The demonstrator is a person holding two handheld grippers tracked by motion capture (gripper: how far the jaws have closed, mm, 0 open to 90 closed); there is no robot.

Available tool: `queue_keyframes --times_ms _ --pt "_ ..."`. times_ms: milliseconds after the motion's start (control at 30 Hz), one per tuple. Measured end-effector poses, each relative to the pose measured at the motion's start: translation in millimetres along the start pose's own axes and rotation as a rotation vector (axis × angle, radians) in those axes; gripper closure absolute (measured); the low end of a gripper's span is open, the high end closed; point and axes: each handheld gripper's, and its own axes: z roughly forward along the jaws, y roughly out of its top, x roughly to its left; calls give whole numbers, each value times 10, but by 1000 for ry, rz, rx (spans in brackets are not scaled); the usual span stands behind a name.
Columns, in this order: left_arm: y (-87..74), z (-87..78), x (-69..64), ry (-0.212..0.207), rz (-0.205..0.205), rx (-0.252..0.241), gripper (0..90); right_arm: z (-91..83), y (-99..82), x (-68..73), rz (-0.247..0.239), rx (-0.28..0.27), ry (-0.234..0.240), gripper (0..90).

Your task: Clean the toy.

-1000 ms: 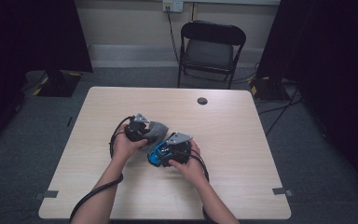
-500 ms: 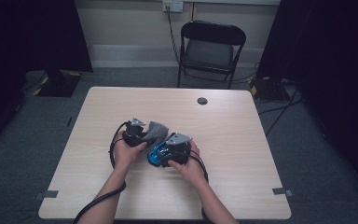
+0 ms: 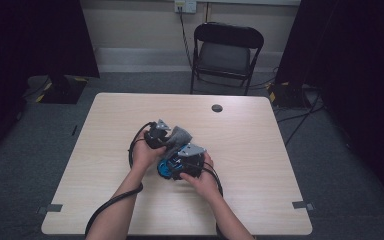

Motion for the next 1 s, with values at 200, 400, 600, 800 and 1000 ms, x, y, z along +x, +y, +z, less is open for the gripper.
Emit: queue_keyframes --times_ms 200,400,600,800,1000 --pt "-89 74 8 -12 -22 -20 696 3 -2 -11 4 -2 -7 82" --pt "-137 46 7 -27 -9 -32 721 4 0 -5 5 -1 -6 82" --pt "-158 -7 5 -26 -4 -17 725 11 -9 -19 15 -5 -3 63" --pt "-204 -47 21 -20 -10 -26 725 11 -7 -16 15 -3 0 63" --pt "-252 -126 38 -44 -4 4 726 12 7 -22 14 9 0 63"
